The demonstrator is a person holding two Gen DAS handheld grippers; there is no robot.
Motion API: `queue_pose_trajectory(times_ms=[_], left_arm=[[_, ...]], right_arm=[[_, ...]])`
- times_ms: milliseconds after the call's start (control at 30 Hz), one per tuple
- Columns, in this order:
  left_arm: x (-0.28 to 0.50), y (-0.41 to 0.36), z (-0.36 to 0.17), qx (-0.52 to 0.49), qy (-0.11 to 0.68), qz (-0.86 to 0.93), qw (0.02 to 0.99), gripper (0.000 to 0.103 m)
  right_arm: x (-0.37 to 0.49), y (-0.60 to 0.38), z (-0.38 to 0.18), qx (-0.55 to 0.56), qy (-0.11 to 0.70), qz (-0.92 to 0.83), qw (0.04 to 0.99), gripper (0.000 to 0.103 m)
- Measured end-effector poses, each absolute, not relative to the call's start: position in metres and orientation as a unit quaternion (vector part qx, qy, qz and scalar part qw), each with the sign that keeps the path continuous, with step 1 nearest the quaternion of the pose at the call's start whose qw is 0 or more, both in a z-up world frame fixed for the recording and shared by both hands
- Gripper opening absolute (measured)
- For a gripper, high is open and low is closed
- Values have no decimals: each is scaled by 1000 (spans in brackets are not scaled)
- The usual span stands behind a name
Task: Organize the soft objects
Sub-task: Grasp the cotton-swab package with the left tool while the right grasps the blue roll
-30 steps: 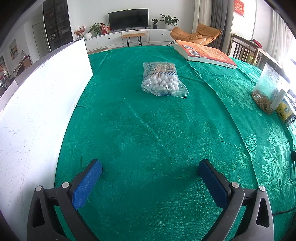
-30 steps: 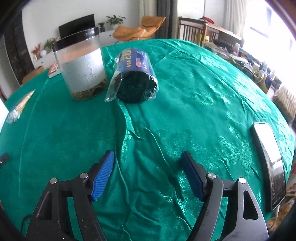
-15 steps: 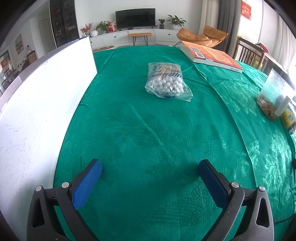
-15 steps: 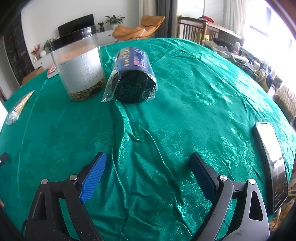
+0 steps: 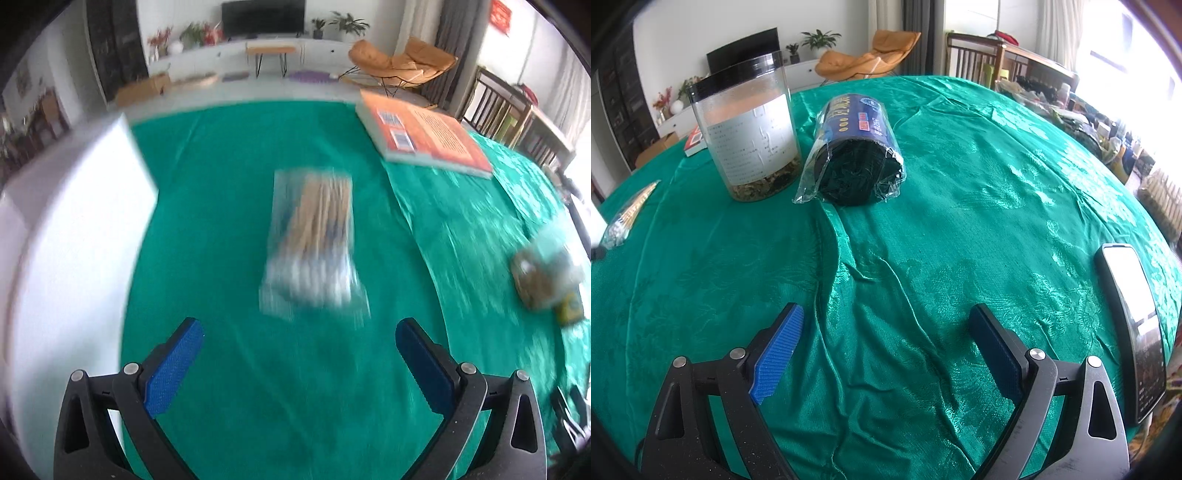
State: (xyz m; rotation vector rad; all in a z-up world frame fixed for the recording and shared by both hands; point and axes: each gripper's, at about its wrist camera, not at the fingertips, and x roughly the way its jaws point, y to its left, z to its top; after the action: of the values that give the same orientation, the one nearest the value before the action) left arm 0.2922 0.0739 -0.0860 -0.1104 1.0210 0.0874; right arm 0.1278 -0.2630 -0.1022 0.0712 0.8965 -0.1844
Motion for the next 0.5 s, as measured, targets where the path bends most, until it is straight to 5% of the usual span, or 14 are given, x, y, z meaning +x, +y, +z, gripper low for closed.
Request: queue_pose_trajectory(times_ms=[267,333,400,500], left_arm=[[352,73,-115,-18,517,32,855,100],[352,73,-117,-29,516,24,856,86],[348,69,-113,-30,505,17,862,61],[339,52,-109,-10,502,-10,865,45]], right_arm=[[127,-263,-102,35,433,-89,897,93],[127,-263,-102,34,433,-89,897,93],[127,-263,-103,35,432,-90,897,93],[127,-263,-102,35,432,-90,897,93]])
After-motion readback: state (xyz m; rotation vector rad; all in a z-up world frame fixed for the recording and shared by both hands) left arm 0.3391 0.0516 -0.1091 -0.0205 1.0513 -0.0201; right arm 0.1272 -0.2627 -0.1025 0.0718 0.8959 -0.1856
